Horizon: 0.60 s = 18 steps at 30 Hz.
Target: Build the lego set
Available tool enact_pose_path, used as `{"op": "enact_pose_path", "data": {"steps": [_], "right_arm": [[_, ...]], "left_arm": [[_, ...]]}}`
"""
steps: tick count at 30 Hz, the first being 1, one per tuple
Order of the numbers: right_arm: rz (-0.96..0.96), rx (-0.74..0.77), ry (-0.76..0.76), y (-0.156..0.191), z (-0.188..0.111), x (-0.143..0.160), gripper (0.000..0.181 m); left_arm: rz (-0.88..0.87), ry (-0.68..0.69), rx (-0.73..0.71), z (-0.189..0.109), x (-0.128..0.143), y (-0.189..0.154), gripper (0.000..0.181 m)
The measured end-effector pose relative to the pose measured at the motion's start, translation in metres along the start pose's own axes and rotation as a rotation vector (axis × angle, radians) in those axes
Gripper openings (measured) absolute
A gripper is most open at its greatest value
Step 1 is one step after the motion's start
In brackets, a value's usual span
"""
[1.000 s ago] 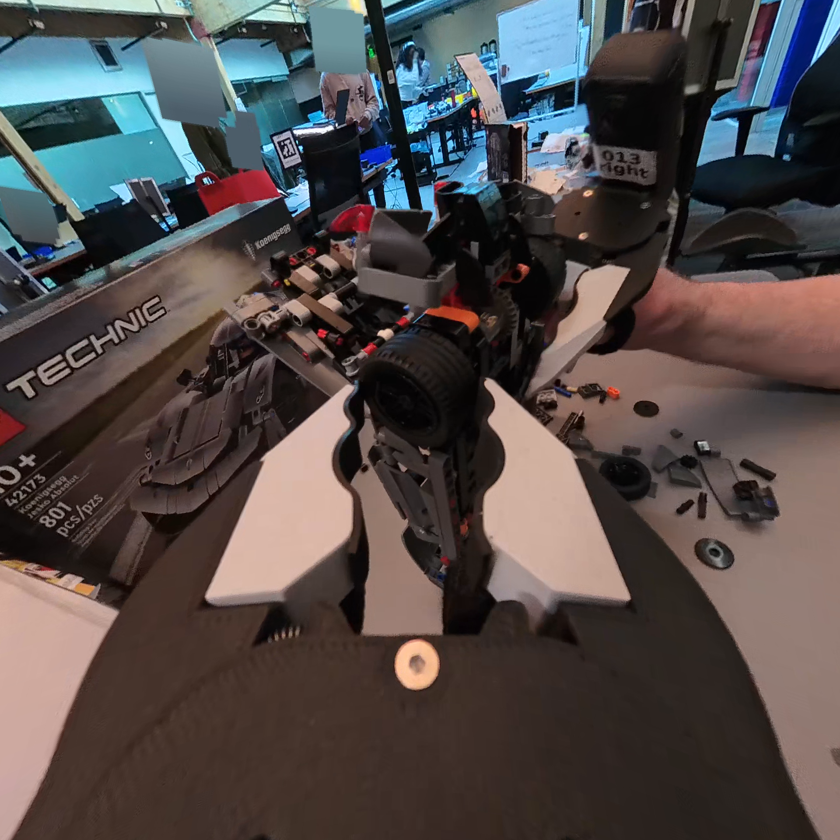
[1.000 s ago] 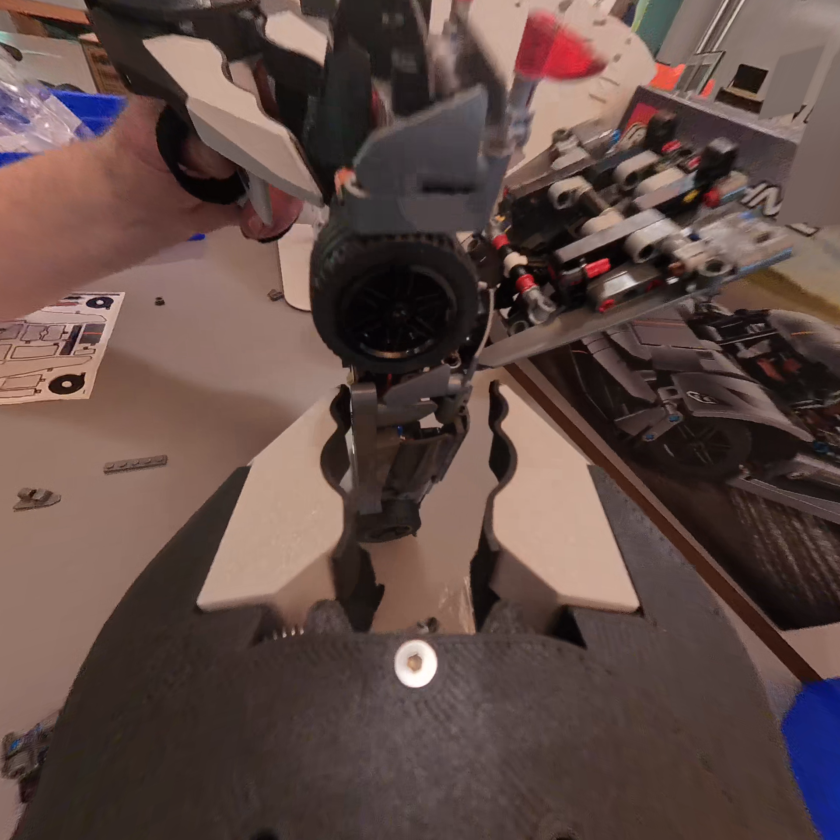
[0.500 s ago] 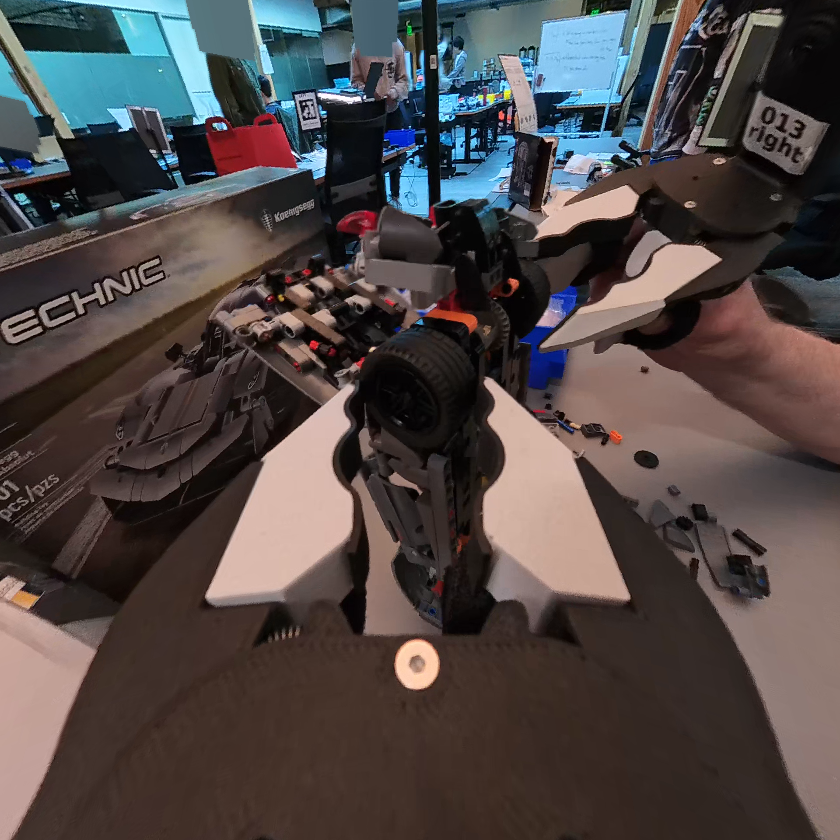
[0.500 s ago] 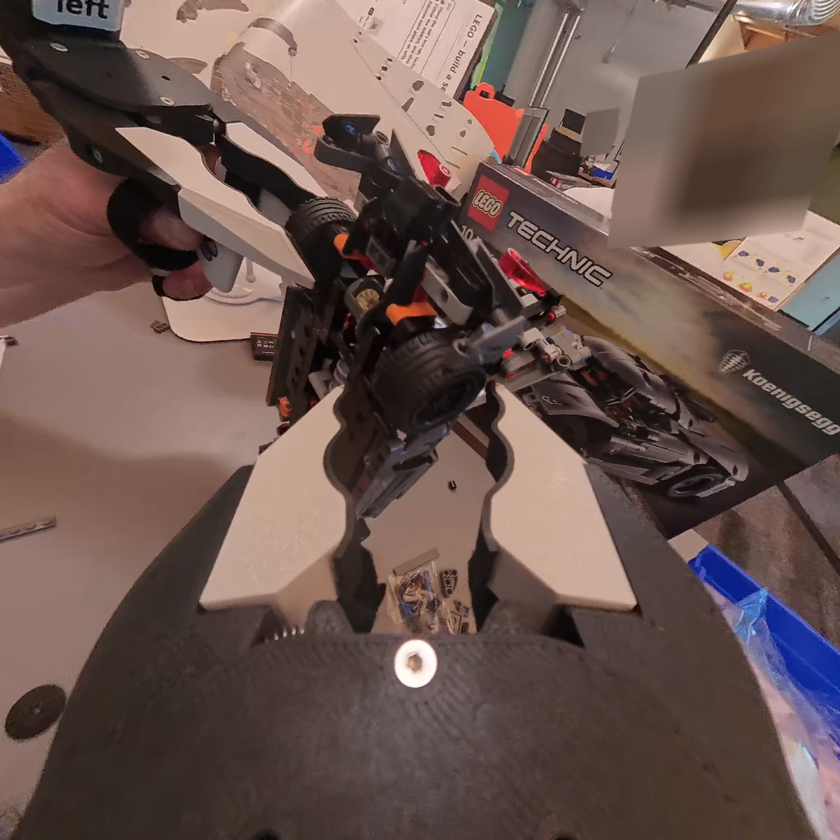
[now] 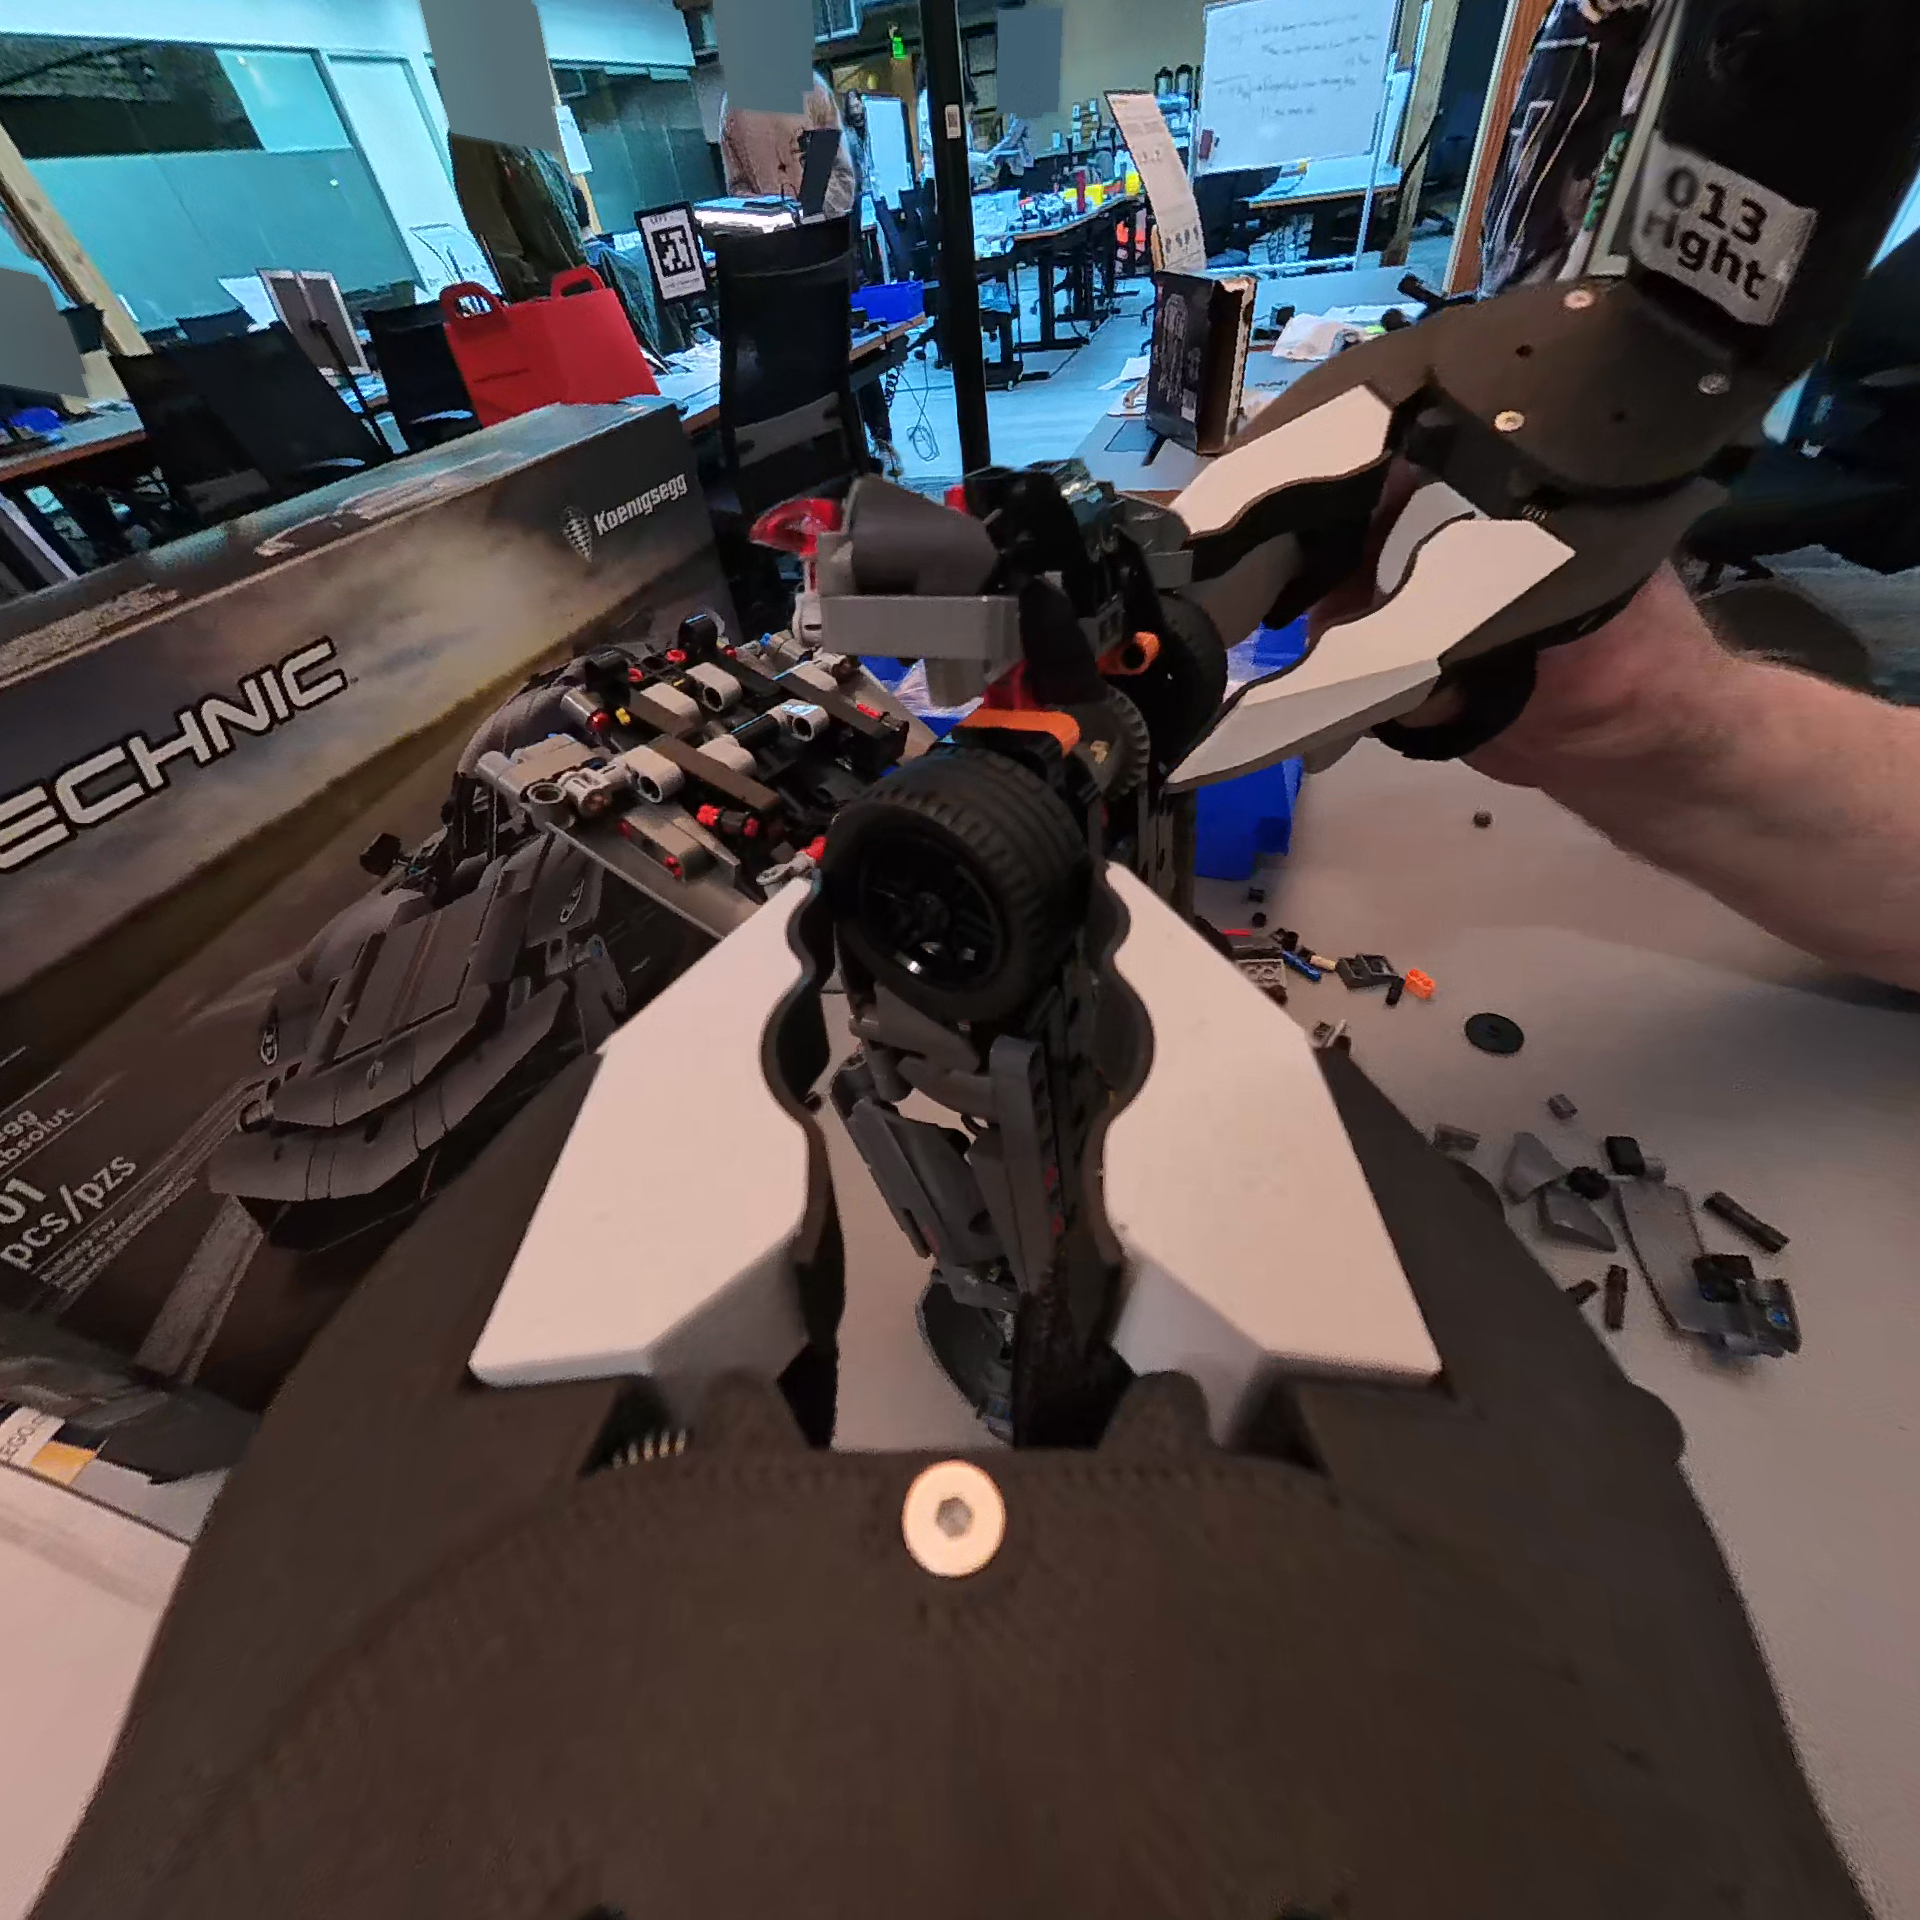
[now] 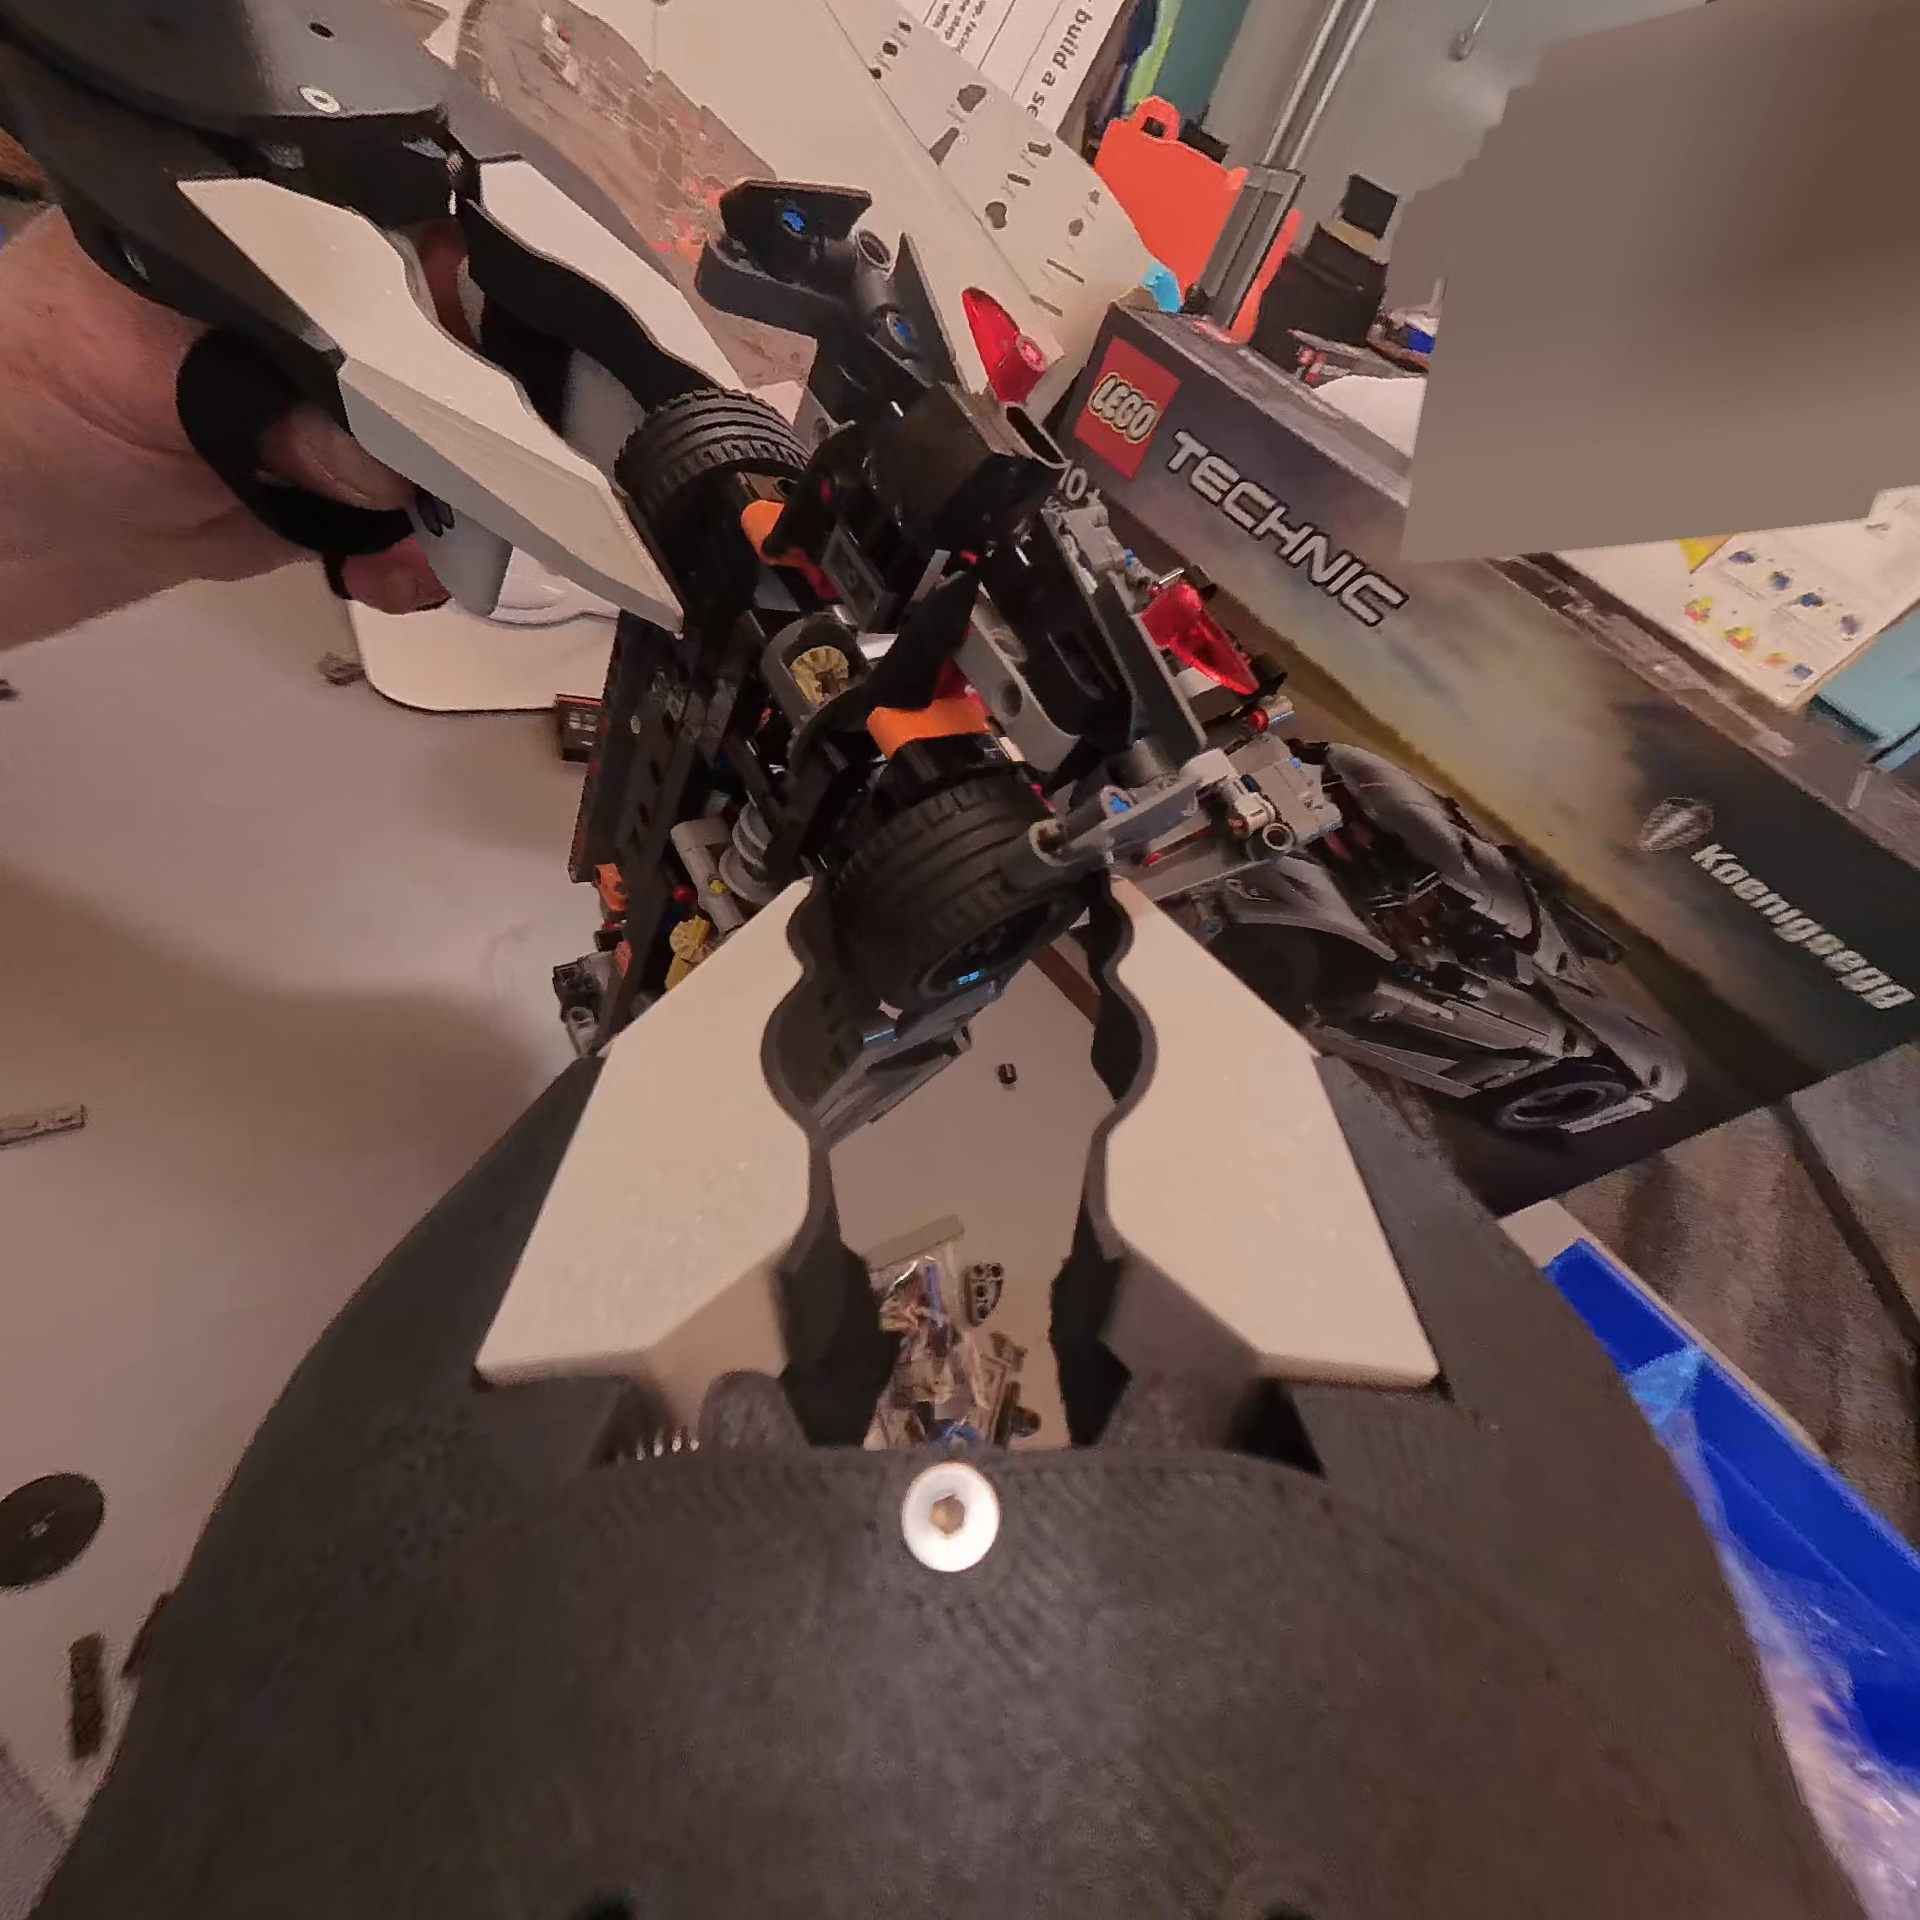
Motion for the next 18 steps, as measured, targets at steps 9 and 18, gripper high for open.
{"op": "enact_pose_path", "data": {"steps": [9,18], "right_arm": [[0.389,-0.251,0.001,-0.015,-0.005,0.004,0.047],[0.482,-0.316,-0.029,-0.021,-0.006,0.009,0.047]], "left_arm": [[0.158,0.019,0.020,0.001,-0.003,-0.012,0.047],[0.183,0.026,0.030,0.002,-0.005,-0.015,0.047]]}}
Point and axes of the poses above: each gripper's, where its closed fingertips meet, z out along the fingers, x out of its underside, y = z × x across the jaws, the point moved 7 cm from there along -z, back along the fingers, and after that the axes turned 14 degrees about -y, right-handed, at the moved point
